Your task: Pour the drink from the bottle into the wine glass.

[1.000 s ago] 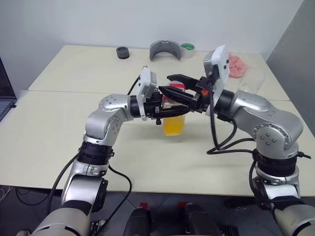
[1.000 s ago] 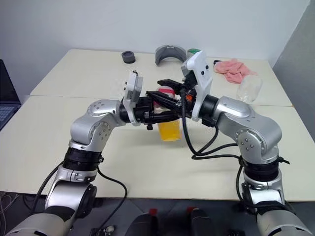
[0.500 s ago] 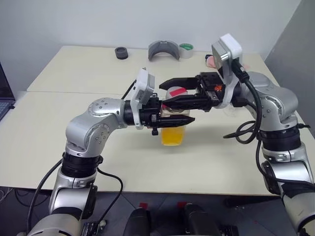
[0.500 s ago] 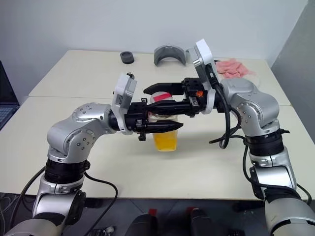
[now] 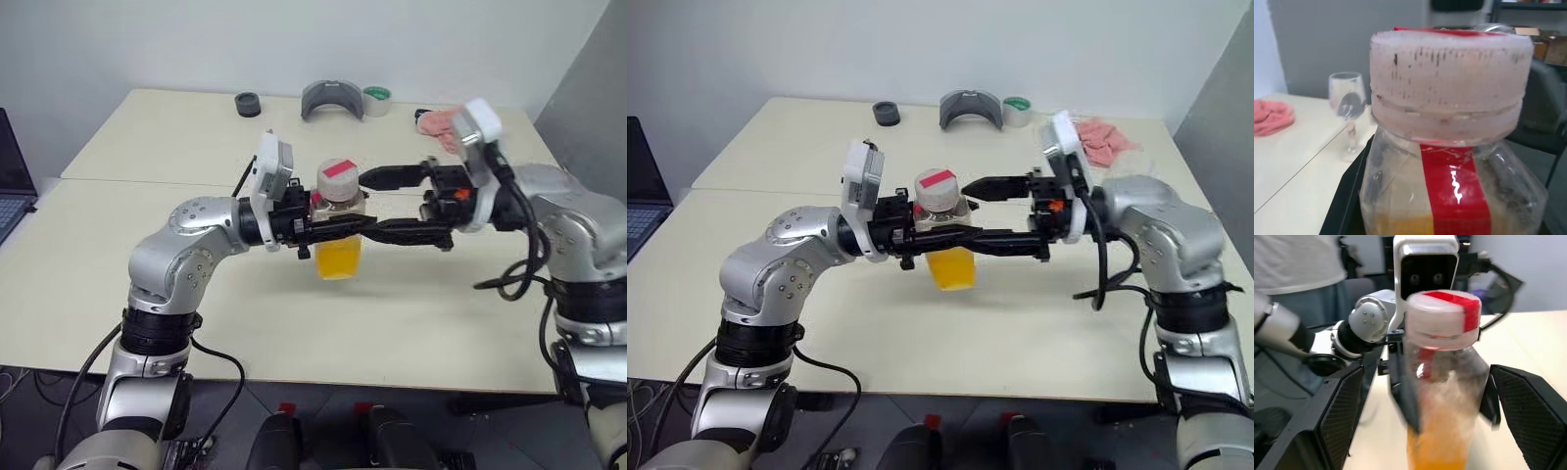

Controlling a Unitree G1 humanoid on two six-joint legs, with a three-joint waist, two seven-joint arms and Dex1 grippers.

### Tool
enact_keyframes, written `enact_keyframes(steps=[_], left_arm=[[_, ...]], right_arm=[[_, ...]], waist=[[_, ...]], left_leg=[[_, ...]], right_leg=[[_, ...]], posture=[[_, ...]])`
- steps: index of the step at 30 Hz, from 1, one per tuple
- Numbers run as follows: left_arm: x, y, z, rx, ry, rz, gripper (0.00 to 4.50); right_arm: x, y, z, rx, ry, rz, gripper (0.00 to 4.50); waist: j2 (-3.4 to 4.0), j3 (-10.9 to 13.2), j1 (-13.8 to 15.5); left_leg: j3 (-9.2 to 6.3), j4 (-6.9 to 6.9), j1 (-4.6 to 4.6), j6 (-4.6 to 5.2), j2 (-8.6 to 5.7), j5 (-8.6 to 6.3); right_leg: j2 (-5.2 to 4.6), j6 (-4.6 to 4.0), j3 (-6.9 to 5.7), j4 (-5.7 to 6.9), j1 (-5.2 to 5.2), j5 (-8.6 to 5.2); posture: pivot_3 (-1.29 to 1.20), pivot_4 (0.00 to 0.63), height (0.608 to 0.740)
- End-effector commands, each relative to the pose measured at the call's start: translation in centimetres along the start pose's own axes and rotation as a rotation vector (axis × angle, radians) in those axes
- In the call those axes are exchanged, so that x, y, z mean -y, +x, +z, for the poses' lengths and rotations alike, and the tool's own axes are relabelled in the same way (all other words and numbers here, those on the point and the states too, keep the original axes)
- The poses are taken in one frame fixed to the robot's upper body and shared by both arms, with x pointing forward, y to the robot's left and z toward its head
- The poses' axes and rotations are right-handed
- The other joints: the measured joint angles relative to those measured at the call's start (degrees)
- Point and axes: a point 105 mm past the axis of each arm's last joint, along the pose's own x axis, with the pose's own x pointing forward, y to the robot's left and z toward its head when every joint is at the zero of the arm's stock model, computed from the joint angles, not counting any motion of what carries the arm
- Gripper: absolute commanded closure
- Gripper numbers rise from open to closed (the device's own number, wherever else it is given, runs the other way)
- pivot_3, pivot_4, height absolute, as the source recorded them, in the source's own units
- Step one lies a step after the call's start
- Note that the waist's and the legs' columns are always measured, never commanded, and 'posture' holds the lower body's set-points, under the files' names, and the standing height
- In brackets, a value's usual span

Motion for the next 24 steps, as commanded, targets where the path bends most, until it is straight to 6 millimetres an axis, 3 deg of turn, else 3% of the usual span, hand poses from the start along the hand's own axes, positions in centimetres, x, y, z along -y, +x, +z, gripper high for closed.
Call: enact_keyframes(steps=[1,9,17,24], left_arm=[[-0.1,0.3,1.1,0.037,0.061,-0.006,2.60],[-1.1,1.3,0.5,0.049,0.066,-0.010,2.60],[-1.0,2.1,0.3,0.056,0.062,-0.047,2.60],[-0.7,2.2,0.4,0.054,0.059,-0.062,2.60]], right_arm=[[-0.3,0.1,2.1,0.051,-0.070,-0.127,0.05],[-0.2,3.2,2.6,0.139,-0.094,-0.376,0.05],[-0.6,4.8,2.9,0.171,-0.074,-0.388,0.05],[-0.2,4.6,2.3,0.144,-0.063,-0.395,0.05]], waist=[[0.01,0.00,-0.24],[0.02,-0.01,-0.15],[0.02,-0.01,-0.11],[0.02,-0.01,-0.13]], left_leg=[[0.03,0.00,0.01,0.00,-0.02,0.00],[0.03,0.01,0.00,-0.01,-0.03,0.01],[0.04,0.01,-0.02,-0.01,-0.06,0.00],[0.04,0.00,-0.02,0.00,-0.06,0.00]], right_leg=[[0.02,0.00,0.03,0.01,-0.01,0.00],[0.21,0.00,0.06,0.03,-0.03,0.00],[0.10,0.00,0.05,0.01,-0.03,0.00],[0.14,0.00,0.05,0.01,-0.03,0.00]], posture=[[0.00,0.150,0.740],[0.00,0.150,0.740],[0.00,0.150,0.740],[0.00,0.150,0.740]])
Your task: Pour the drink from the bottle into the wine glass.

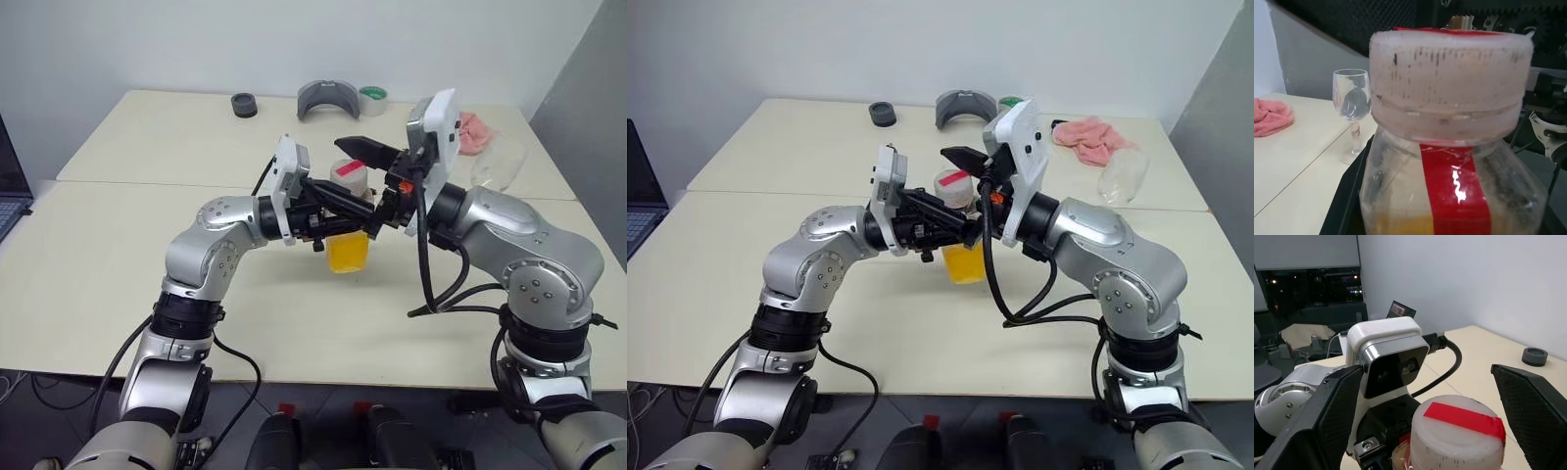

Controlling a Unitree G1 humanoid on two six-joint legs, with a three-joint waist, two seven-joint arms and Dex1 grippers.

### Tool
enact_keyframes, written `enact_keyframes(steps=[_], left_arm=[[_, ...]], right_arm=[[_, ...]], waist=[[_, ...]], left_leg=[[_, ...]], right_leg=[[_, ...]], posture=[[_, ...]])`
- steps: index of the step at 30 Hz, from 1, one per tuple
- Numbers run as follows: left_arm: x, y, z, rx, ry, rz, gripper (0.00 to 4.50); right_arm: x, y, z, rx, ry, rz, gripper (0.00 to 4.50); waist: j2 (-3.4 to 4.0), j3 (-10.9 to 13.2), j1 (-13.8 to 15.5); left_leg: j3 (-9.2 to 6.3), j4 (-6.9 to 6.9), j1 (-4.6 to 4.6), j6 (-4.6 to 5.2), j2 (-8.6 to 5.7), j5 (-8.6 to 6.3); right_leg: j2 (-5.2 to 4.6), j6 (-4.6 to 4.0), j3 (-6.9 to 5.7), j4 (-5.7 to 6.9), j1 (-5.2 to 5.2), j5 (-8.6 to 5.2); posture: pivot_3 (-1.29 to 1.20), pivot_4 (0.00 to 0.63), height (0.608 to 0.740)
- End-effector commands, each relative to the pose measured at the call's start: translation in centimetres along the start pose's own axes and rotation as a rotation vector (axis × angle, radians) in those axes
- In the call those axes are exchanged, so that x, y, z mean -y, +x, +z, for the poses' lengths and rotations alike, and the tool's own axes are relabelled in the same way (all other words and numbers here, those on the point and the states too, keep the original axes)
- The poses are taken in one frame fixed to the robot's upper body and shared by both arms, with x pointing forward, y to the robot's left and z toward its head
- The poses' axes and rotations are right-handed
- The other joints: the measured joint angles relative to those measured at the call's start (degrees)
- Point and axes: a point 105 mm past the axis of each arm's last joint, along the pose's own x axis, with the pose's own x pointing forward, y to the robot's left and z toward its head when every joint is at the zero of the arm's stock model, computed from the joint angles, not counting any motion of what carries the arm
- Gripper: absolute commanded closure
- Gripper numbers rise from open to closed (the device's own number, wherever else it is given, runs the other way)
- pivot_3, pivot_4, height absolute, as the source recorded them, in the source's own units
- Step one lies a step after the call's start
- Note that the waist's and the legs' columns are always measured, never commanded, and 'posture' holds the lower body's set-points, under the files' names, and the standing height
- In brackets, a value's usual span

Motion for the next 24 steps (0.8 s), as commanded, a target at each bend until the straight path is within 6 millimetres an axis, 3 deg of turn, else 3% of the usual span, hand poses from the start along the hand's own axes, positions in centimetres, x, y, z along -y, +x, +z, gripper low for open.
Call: enact_keyframes(steps=[1,4,10,18,24], left_arm=[[0.6,0.4,1.6,0.025,0.062,-0.036,2.60],[0.8,0.3,1.4,0.022,0.061,-0.035,2.60],[0.8,0.2,1.5,0.018,0.064,-0.028,2.60],[1.4,-0.4,1.7,0.009,0.058,-0.031,2.60],[2.6,-0.7,2.2,-0.001,0.050,-0.065,2.60]], right_arm=[[-0.1,-0.2,1.0,0.032,-0.036,0.003,0.05],[0.0,-0.2,1.1,0.034,-0.034,0.004,0.58],[0.0,-0.2,0.9,0.028,-0.033,0.022,2.51],[0.2,-0.5,0.8,0.009,-0.055,0.074,2.61],[-1.0,-2.3,0.6,-0.005,-0.049,0.377,2.61]], waist=[[0.00,0.00,0.00],[0.00,0.00,0.00],[0.00,0.00,0.01],[0.00,0.00,0.01],[0.00,0.00,0.01]], left_leg=[[0.00,0.00,0.00,0.00,0.00,0.00],[0.00,0.00,0.00,0.00,0.00,0.00],[0.00,0.00,0.00,0.00,0.00,0.00],[0.00,0.00,0.00,0.00,0.01,0.00],[-0.01,0.00,0.00,0.01,-0.01,-0.01]], right_leg=[[0.00,0.00,0.00,0.00,0.00,0.00],[0.00,0.00,0.00,0.00,0.00,0.00],[0.01,0.00,-0.01,-0.01,0.01,0.00],[0.02,0.00,0.00,-0.01,0.01,0.00],[0.02,0.00,-0.01,-0.04,0.02,0.00]], posture=[[0.00,0.150,0.740],[0.00,0.150,0.740],[0.00,0.150,0.740],[0.00,0.150,0.740],[0.00,0.150,0.740]])
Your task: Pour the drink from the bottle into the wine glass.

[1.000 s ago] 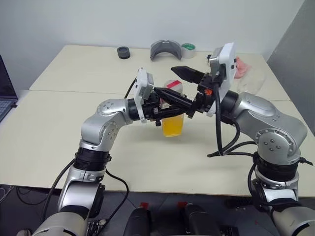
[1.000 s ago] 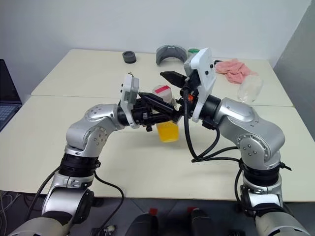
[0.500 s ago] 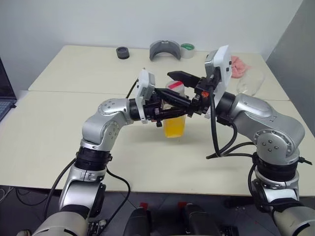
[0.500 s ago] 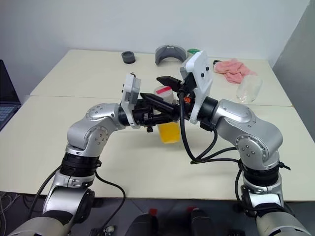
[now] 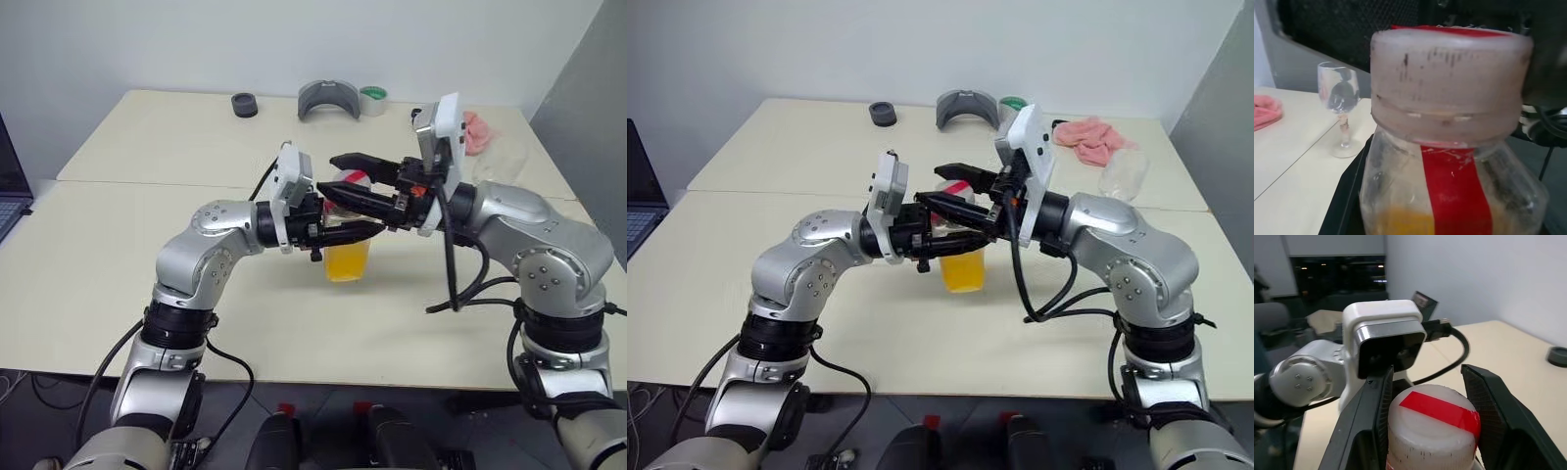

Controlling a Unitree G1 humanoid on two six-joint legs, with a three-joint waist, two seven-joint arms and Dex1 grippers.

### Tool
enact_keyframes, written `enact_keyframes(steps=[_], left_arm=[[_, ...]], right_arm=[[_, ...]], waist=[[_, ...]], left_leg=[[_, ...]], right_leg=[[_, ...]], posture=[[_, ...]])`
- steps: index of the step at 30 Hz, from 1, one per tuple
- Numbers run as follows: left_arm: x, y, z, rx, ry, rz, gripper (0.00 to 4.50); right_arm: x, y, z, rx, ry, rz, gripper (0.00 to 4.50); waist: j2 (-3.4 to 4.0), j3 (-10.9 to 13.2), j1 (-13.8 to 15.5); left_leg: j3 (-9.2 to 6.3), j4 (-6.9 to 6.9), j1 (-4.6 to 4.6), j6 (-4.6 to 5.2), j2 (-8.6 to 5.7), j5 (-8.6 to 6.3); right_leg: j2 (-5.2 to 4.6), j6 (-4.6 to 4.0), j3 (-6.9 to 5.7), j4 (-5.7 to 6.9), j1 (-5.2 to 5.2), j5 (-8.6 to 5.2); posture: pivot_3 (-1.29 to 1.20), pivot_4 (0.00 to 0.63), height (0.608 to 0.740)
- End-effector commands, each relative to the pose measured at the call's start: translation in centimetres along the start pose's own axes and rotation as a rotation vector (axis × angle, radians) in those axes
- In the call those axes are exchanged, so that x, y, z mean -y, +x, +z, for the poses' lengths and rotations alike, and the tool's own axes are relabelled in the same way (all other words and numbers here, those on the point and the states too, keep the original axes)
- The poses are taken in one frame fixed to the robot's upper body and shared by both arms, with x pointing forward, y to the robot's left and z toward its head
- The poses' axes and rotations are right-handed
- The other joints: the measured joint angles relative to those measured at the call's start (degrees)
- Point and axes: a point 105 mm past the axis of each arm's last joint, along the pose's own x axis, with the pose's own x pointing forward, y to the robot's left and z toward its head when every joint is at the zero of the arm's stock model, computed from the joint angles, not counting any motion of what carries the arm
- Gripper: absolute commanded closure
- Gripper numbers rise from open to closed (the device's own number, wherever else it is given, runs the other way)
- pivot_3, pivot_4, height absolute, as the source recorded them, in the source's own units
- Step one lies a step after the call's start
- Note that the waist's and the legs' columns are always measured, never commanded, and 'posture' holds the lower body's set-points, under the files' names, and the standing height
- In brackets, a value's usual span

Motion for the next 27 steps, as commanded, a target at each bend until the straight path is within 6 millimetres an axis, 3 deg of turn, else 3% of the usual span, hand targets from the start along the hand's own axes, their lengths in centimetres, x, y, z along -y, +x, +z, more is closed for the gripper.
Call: enact_keyframes(steps=[1,7,13,20,23,27], left_arm=[[1.1,-0.6,2.2,0.049,0.044,-0.033,2.60],[2.7,-0.8,3.3,0.062,0.038,-0.088,2.60],[2.3,-0.7,3.7,0.077,0.044,-0.050,2.60],[1.7,-1.2,3.3,0.077,0.042,0.005,2.60],[1.0,-1.6,2.9,0.069,0.042,0.045,2.60],[0.0,-1.6,2.4,0.064,0.051,0.078,2.60]], right_arm=[[-1.7,-1.2,0.7,0.019,-0.033,0.235,2.61],[-2.1,-1.1,0.3,-0.003,-0.045,0.499,2.61],[-1.4,-0.6,0.6,0.000,-0.064,0.536,2.61],[-0.9,-3.1,0.6,-0.040,-0.013,0.453,0.18],[-0.9,-4.7,0.9,-0.047,-0.001,0.332,0.03],[-0.4,-4.4,1.2,-0.020,-0.048,0.089,0.03]], waist=[[0.00,0.00,0.00],[0.01,0.01,-0.26],[0.01,0.01,-0.04],[0.01,0.01,0.08],[0.00,0.02,0.27],[0.00,0.02,-0.09]], left_leg=[[0.01,0.00,0.01,0.00,0.00,0.00],[0.02,0.00,0.06,0.01,0.05,-0.01],[-0.01,0.02,0.05,0.01,0.06,0.00],[-0.05,0.02,0.03,0.00,0.10,0.00],[-0.09,0.01,-0.01,0.01,0.09,0.00],[-0.04,0.02,0.02,0.01,0.04,-0.01]], right_leg=[[0.00,0.00,0.01,0.00,0.00,0.00],[0.08,0.00,0.02,0.03,0.01,0.00],[0.05,0.00,-0.01,0.02,0.02,0.00],[-0.10,0.00,-0.05,0.03,0.03,0.00],[-0.19,0.00,-0.06,0.01,0.03,0.00],[-0.19,0.01,-0.02,0.03,0.04,0.00]], posture=[[0.00,0.150,0.740],[0.00,0.150,0.740],[0.00,0.150,0.740],[0.00,0.150,0.740],[0.00,0.150,0.740],[0.00,0.150,0.740]])
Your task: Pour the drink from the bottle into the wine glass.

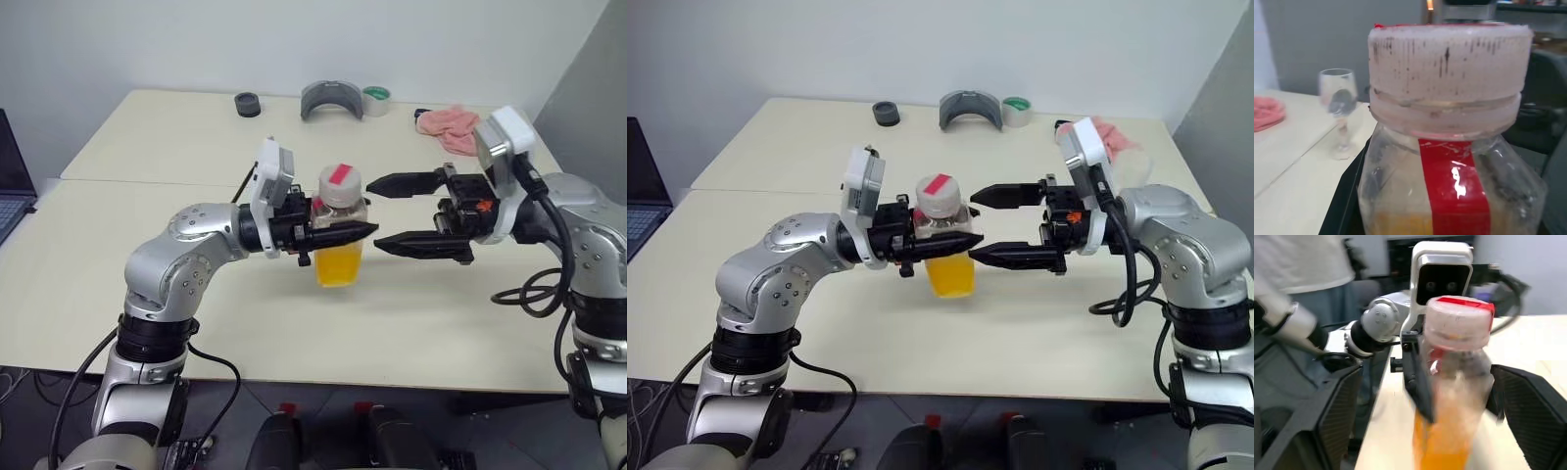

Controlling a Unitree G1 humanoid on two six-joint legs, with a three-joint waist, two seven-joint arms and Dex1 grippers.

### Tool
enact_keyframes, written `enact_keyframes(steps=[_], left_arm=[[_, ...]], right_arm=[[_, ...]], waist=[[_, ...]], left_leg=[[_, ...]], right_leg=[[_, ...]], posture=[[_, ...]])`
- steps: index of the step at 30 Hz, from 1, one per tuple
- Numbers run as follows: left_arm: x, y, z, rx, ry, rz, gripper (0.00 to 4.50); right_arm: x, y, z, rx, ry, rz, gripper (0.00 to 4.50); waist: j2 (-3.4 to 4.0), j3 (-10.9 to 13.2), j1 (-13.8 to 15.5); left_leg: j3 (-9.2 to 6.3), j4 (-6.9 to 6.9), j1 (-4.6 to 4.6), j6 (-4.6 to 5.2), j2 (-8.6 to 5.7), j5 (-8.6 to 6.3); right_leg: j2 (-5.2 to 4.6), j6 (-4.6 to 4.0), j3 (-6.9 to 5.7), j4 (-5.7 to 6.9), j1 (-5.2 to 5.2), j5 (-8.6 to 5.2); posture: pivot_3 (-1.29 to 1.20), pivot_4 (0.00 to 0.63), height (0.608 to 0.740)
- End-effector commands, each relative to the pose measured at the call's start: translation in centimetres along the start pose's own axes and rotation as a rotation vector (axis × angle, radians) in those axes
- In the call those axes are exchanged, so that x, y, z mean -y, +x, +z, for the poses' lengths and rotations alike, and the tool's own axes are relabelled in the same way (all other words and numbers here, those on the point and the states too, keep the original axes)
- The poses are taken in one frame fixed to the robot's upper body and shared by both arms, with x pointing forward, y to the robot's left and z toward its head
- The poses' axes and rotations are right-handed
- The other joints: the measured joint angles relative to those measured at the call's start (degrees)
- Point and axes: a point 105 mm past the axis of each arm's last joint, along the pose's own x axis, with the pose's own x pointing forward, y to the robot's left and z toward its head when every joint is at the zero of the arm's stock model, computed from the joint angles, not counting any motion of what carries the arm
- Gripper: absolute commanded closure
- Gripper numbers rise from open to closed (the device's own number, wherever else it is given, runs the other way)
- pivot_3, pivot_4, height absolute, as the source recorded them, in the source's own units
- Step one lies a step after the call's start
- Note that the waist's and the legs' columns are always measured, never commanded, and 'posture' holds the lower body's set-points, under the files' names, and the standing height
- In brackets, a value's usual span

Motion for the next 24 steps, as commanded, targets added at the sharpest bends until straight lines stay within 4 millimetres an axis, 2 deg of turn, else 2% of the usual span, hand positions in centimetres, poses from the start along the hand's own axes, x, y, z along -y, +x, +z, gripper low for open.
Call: enact_keyframes(steps=[1,6,9,15,24], left_arm=[[-0.5,0.0,1.1,0.035,0.068,0.016,2.60],[-1.4,0.4,0.8,0.037,0.074,0.023,2.60],[-1.5,0.7,0.8,0.039,0.080,0.006,2.60],[-1.5,1.2,0.7,0.037,0.084,-0.030,2.60],[-1.5,1.2,0.6,0.039,0.085,-0.032,2.60]], right_arm=[[0.0,0.5,1.6,0.048,-0.082,-0.177,0.03],[1.1,2.0,1.6,0.079,-0.106,-0.411,0.03],[1.3,3.2,1.8,0.107,-0.113,-0.459,0.03],[1.5,4.6,2.2,0.140,-0.115,-0.479,0.03],[2.1,5.1,2.5,0.150,-0.107,-0.491,0.03]], waist=[[0.00,0.00,-0.18],[0.01,-0.01,-0.17],[0.01,-0.01,-0.03],[0.01,-0.01,-0.01],[0.01,-0.01,-0.06]], left_leg=[[0.02,0.00,0.01,0.00,-0.02,0.00],[0.01,-0.01,0.02,-0.02,0.02,0.01],[0.04,0.00,0.00,-0.02,-0.01,0.01],[0.05,-0.01,-0.02,-0.02,-0.03,0.01],[0.05,-0.01,-0.01,-0.01,-0.02,0.01]], right_leg=[[0.07,0.00,0.02,0.01,-0.01,0.00],[0.27,0.00,0.03,0.04,-0.03,0.00],[0.24,0.00,0.05,0.02,-0.04,0.00],[0.23,0.00,0.05,-0.01,-0.05,0.00],[0.24,0.00,0.06,0.00,-0.05,0.00]], posture=[[0.00,0.150,0.740],[0.00,0.150,0.740],[0.00,0.150,0.740],[0.00,0.150,0.740],[0.00,0.150,0.740]])
